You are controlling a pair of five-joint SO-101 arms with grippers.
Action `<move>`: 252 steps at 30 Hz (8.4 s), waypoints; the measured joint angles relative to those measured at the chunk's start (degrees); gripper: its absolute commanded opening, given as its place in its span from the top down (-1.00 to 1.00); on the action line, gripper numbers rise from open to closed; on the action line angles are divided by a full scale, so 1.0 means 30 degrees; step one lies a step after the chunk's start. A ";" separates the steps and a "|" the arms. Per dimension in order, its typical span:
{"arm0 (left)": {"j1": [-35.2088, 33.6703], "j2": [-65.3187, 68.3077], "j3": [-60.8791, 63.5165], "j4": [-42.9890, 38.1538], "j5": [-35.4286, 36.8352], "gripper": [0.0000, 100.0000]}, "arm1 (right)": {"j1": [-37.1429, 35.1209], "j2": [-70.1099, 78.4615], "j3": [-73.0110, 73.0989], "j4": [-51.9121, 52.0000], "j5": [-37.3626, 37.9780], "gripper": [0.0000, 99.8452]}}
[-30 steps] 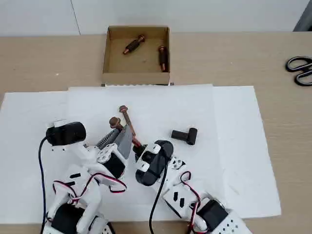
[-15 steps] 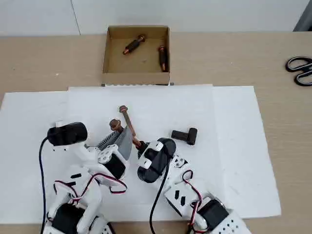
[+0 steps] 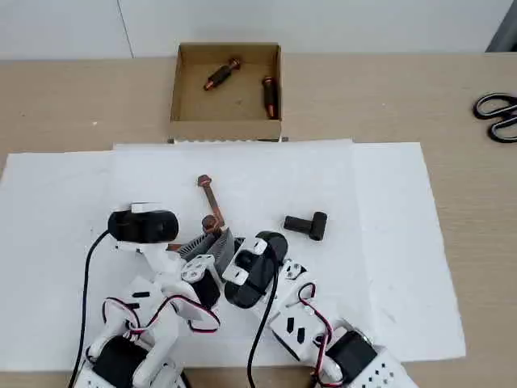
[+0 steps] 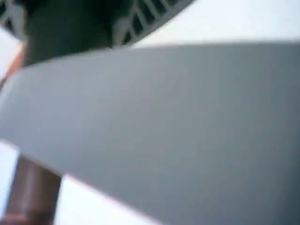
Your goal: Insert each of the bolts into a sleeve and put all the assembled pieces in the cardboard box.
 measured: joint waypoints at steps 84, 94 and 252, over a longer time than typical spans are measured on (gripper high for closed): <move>-0.9993 0.0234 0.2755 0.1846 -1.3451 0.99 | 0.8205 4.6916 -4.0908 -0.4513 0.6271 0.74; -0.9993 0.0234 0.2755 0.1846 -1.3451 0.99 | 0.8205 4.8293 -4.2667 -0.3897 0.6476 0.87; -0.9084 2.6930 -2.3267 1.0872 -0.3194 0.99 | 1.8696 1.9253 -2.2564 2.2125 0.2989 0.99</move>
